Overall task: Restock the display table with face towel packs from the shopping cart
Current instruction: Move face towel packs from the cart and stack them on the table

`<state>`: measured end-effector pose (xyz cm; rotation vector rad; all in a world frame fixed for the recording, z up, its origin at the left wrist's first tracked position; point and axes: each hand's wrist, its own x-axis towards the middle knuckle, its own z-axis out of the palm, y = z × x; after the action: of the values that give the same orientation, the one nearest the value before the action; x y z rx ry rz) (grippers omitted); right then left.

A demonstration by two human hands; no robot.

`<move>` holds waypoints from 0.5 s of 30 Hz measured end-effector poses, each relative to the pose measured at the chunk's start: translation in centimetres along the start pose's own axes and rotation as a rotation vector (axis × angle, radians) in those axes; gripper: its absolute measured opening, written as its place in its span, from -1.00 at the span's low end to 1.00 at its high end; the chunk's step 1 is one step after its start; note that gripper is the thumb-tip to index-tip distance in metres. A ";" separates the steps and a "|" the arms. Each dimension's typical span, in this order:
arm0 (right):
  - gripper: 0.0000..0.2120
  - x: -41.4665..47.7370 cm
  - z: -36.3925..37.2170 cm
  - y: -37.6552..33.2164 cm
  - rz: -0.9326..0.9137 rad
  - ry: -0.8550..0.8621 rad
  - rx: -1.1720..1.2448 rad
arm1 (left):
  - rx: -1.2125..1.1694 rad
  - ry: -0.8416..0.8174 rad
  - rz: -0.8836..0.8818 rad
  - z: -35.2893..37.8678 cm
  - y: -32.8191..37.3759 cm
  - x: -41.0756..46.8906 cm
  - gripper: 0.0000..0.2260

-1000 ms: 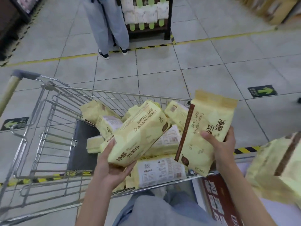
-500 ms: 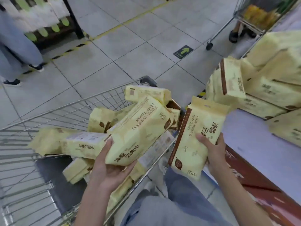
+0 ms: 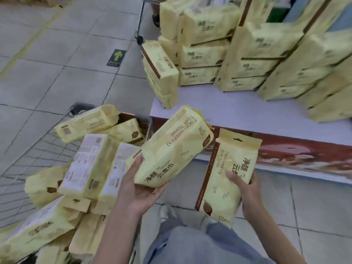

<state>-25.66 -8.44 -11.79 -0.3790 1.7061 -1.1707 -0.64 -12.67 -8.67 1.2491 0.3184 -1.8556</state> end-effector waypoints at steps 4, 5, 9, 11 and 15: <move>-0.46 -1.4 -5.7 1.3 -0.016 0.133 0.087 | 0.154 -0.039 -0.098 3.1 -3.7 0.6 -0.46; -0.45 -1.8 -7.2 1.7 -0.015 0.158 0.116 | 0.189 -0.049 -0.119 3.9 -4.9 0.7 -0.45; -0.27 -3.6 -13.1 3.5 0.004 0.239 0.191 | 0.300 -0.077 -0.169 6.7 -10.2 0.3 -0.42; -0.26 -4.4 -16.0 4.4 0.017 0.282 0.227 | 0.333 -0.093 -0.183 7.8 -13.2 -0.2 -0.40; -0.41 -6.2 -21.7 6.2 0.039 0.362 0.335 | 0.413 -0.095 -0.213 8.5 -19.1 -0.6 -0.40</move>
<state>-39.60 10.29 -12.71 0.0775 1.7655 -1.5344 -20.50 -6.09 -8.68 1.4357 0.0123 -2.2345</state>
